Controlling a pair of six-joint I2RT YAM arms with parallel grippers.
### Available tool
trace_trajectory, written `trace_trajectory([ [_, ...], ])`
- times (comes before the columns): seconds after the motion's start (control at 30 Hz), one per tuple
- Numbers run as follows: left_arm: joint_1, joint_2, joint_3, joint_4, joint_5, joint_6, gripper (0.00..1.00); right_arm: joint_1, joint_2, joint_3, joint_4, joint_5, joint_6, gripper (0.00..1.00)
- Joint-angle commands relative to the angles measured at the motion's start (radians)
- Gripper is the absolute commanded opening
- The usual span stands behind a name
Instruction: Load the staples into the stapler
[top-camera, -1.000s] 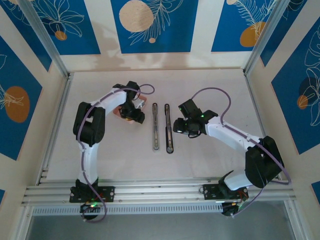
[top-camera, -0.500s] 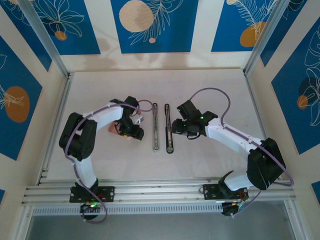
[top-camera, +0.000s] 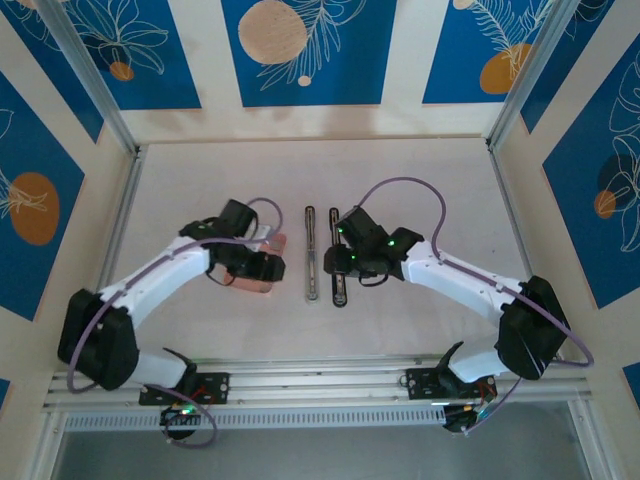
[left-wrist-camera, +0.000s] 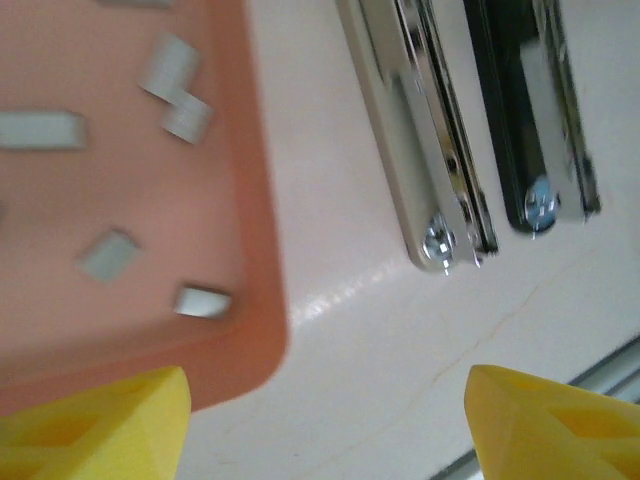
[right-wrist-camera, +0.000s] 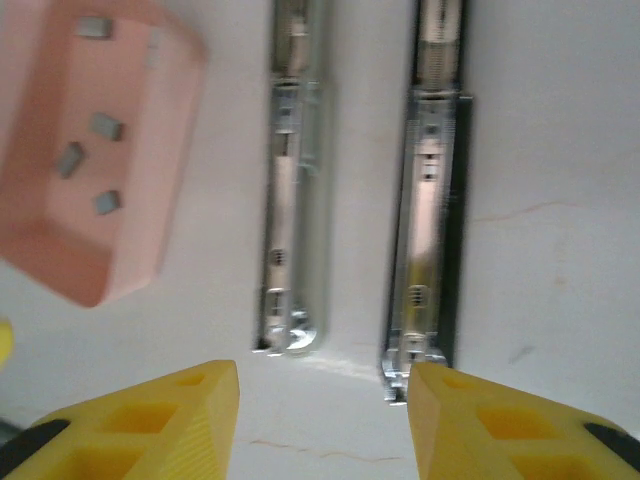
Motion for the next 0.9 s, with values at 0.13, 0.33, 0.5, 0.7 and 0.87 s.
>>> trace_trajectory([
  [0.13,0.225,-0.028,-0.034,0.042,-0.034,0.055,0.79,0.090,0.126,0.123,0.100,-0.107,0.112,0.49],
  [0.33,0.301,0.085,-0.079,0.113,0.026,0.070,0.78,0.134,0.292,0.239,0.084,-0.156,0.127,0.50],
  [0.5,0.300,0.106,-0.132,0.160,0.105,0.059,0.77,0.143,0.414,0.321,0.065,-0.177,0.120,0.50],
  [0.7,0.300,0.041,-0.235,0.231,0.157,0.017,0.76,0.137,0.523,0.392,0.073,-0.210,0.117,0.50],
  [0.87,0.301,-0.013,-0.310,0.246,0.165,0.004,0.76,0.129,0.589,0.448,0.069,-0.209,0.110,0.49],
])
